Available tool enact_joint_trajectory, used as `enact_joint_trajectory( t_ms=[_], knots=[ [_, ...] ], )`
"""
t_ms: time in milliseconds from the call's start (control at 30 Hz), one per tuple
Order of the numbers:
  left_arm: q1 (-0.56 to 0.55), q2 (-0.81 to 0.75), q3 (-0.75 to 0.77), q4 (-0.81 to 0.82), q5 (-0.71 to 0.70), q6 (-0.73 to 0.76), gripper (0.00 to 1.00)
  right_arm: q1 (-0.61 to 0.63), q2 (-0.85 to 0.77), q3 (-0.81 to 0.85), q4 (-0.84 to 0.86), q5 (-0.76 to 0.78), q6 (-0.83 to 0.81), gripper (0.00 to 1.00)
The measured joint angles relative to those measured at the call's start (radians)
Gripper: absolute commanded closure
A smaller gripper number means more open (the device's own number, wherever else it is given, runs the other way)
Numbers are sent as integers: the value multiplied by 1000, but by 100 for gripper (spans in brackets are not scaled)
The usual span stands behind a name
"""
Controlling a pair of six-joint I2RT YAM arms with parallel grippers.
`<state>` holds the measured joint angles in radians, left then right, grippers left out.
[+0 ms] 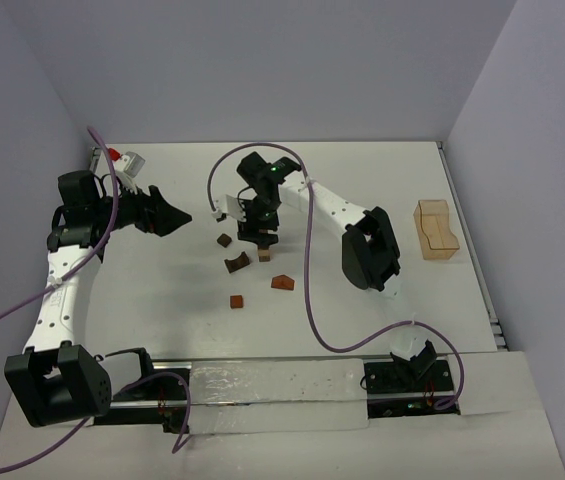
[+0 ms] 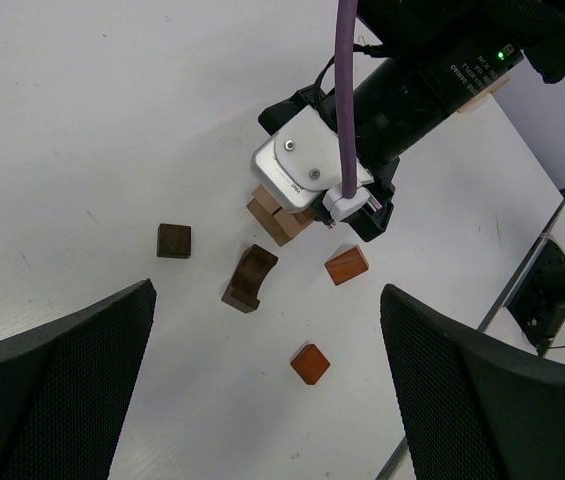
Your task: Build the wood block tower
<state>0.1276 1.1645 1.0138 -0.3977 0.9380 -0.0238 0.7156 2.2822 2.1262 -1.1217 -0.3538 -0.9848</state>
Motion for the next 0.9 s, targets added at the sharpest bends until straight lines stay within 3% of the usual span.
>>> enact_joint_trajectory(
  t_ms=[167, 433, 700, 767, 900],
  knots=[
    [0, -3, 0, 0, 0, 0, 1, 3, 0, 0, 0, -1, -1, 36],
    [0, -3, 0, 0, 0, 0, 1, 3, 0, 0, 0, -2, -1, 37],
    [0, -3, 0, 0, 0, 0, 1, 5, 0, 0, 0, -2, -1, 21],
    [0, -3, 0, 1, 0, 0, 1, 5, 0, 0, 1, -1, 1, 8],
    [0, -3, -1, 7, 0, -1, 1, 5, 0, 0, 4, -2, 18, 3]
  ],
)
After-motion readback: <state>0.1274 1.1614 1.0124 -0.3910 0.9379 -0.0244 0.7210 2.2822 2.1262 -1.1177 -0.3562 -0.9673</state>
